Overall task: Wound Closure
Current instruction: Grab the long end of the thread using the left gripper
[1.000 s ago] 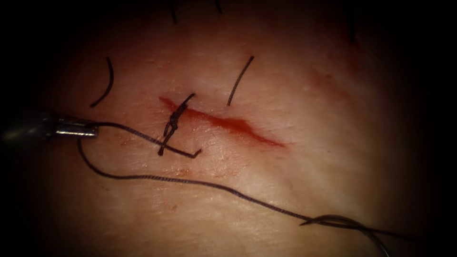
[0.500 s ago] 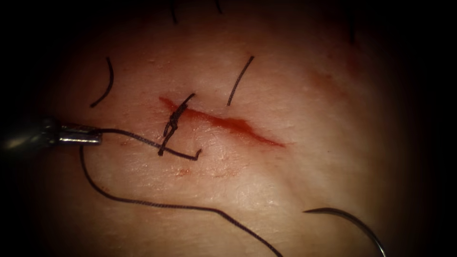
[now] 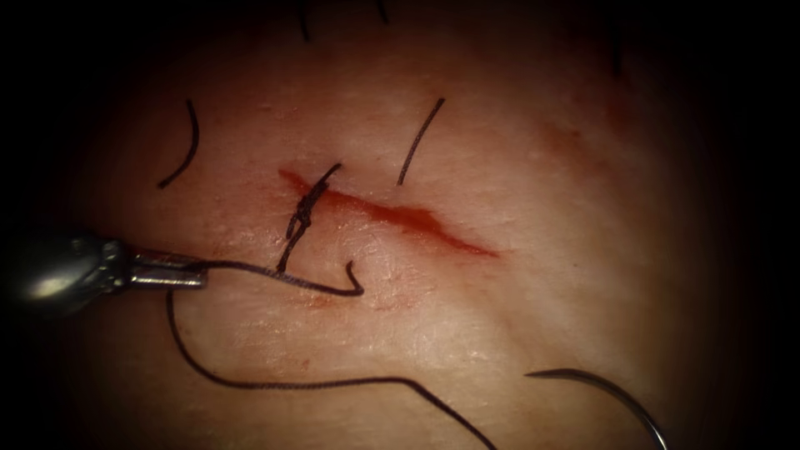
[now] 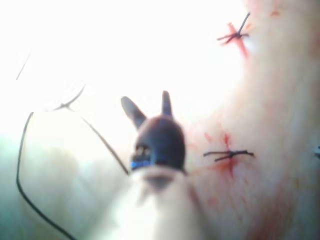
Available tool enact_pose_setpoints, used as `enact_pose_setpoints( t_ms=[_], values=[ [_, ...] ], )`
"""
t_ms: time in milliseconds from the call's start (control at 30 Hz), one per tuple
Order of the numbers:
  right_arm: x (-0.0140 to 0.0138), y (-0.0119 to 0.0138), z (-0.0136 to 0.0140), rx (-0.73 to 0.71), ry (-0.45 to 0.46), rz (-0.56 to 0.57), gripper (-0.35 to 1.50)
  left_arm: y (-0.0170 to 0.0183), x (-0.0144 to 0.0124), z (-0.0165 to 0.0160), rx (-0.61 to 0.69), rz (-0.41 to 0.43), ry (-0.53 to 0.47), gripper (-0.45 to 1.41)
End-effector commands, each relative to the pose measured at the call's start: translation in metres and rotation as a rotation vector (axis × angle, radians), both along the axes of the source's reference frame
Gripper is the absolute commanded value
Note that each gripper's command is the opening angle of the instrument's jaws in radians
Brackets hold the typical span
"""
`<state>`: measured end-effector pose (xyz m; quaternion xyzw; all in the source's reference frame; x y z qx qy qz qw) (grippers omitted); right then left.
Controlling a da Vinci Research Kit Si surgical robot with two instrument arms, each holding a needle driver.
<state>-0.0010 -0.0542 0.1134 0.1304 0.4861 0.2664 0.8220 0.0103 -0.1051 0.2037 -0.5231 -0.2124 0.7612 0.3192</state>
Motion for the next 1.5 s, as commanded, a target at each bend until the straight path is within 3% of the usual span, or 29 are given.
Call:
enact_pose_setpoints(
  t_ms=[33, 267, 367, 400, 433, 467, 533, 600, 833, 1000, 1200, 1500],
  values=[
    [0.0043, 0.0016, 0.0012, -0.020, 0.033, 0.007, 1.40, -0.0010, -0.0006, 0.0002, -0.003, 0.000, 0.001, -0.45],
    [0.0140, 0.0041, 0.0047, -0.085, 0.080, 0.078, 1.33, -0.0026, -0.0007, -0.0014, -0.031, 0.008, 0.007, -0.45],
    [0.0218, 0.0041, 0.0072, -0.106, 0.101, 0.085, 1.31, -0.0032, -0.0010, -0.0017, -0.036, -0.003, 0.019, -0.45],
    [0.0247, 0.0038, 0.0078, -0.116, 0.126, 0.071, 1.31, -0.0035, -0.0012, -0.0016, -0.039, -0.027, 0.044, 0.36],
    [0.0259, 0.0037, 0.0080, -0.117, 0.136, 0.063, 1.31, -0.0035, -0.0012, -0.0016, -0.030, -0.039, 0.056, 0.66],
    [0.0259, 0.0037, 0.0080, -0.117, 0.136, 0.063, 1.31, -0.0035, -0.0012, -0.0016, -0.030, -0.039, 0.056, 0.66],
    [0.0279, 0.0035, 0.0084, -0.130, 0.154, 0.045, 1.30, -0.0037, -0.0012, -0.0017, 0.004, -0.067, 0.079, 1.01],
    [0.0303, 0.0031, 0.0088, -0.147, 0.179, 0.025, 1.30, -0.0043, -0.0011, -0.0019, 0.051, -0.083, 0.112, 1.18],
    [0.0323, 0.0017, 0.0094, -0.159, 0.187, -0.004, 1.28, -0.0052, -0.0012, -0.0025, 0.063, -0.100, 0.173, 1.33],
    [0.0325, 0.0012, 0.0098, -0.161, 0.176, -0.015, 1.28, -0.0064, -0.0013, -0.0039, 0.097, -0.122, 0.178, 1.33],
    [0.0326, 0.0006, 0.0099, -0.171, 0.172, -0.019, 1.28, -0.0083, -0.0013, -0.0047, 0.134, -0.180, 0.140, 1.28],
    [0.0336, 0.0000, 0.0099, -0.178, 0.166, -0.026, 1.26, -0.0093, -0.0006, -0.0028, 0.167, -0.268, 0.071, 1.16]
  ],
)
